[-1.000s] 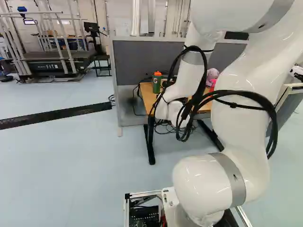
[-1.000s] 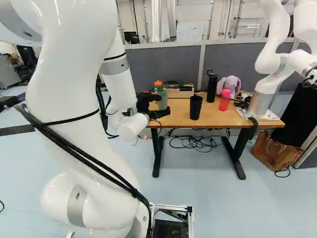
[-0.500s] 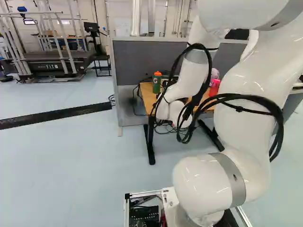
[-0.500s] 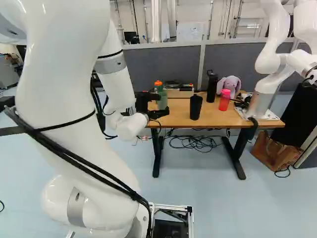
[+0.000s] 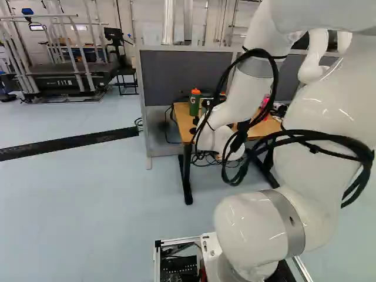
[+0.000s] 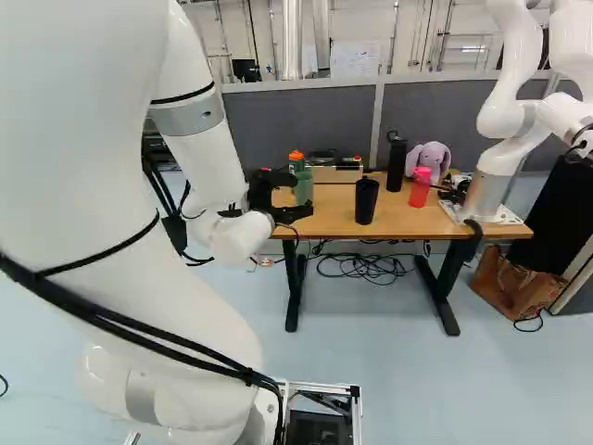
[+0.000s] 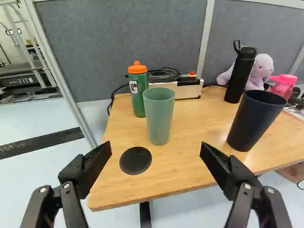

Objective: Place the green cup on the table

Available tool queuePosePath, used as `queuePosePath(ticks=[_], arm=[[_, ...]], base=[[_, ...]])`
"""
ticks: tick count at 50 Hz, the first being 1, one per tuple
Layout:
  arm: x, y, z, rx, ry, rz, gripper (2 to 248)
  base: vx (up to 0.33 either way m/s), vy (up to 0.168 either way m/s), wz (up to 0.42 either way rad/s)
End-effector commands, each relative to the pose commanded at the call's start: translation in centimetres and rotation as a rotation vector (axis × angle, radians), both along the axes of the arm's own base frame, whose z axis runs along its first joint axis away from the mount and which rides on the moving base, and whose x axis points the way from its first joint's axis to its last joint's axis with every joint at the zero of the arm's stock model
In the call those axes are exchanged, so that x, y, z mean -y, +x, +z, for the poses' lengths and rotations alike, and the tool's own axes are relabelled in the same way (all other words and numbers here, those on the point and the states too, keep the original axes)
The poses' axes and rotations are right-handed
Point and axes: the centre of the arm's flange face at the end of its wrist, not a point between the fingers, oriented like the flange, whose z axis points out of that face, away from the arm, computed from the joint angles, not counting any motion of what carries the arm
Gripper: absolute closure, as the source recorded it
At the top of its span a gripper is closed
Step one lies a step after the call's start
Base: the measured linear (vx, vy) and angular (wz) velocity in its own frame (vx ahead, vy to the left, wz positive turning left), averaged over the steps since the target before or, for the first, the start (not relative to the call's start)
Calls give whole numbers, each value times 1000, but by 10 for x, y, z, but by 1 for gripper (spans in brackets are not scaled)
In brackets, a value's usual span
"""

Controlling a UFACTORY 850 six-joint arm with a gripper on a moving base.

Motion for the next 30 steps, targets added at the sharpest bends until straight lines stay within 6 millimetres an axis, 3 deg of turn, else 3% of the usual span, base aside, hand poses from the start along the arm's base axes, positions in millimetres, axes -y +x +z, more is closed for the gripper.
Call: queuePosePath(ticks=[30], arm=[[-5, -44, 12, -51, -12, 78, 3]], base=[[0, 0, 0]])
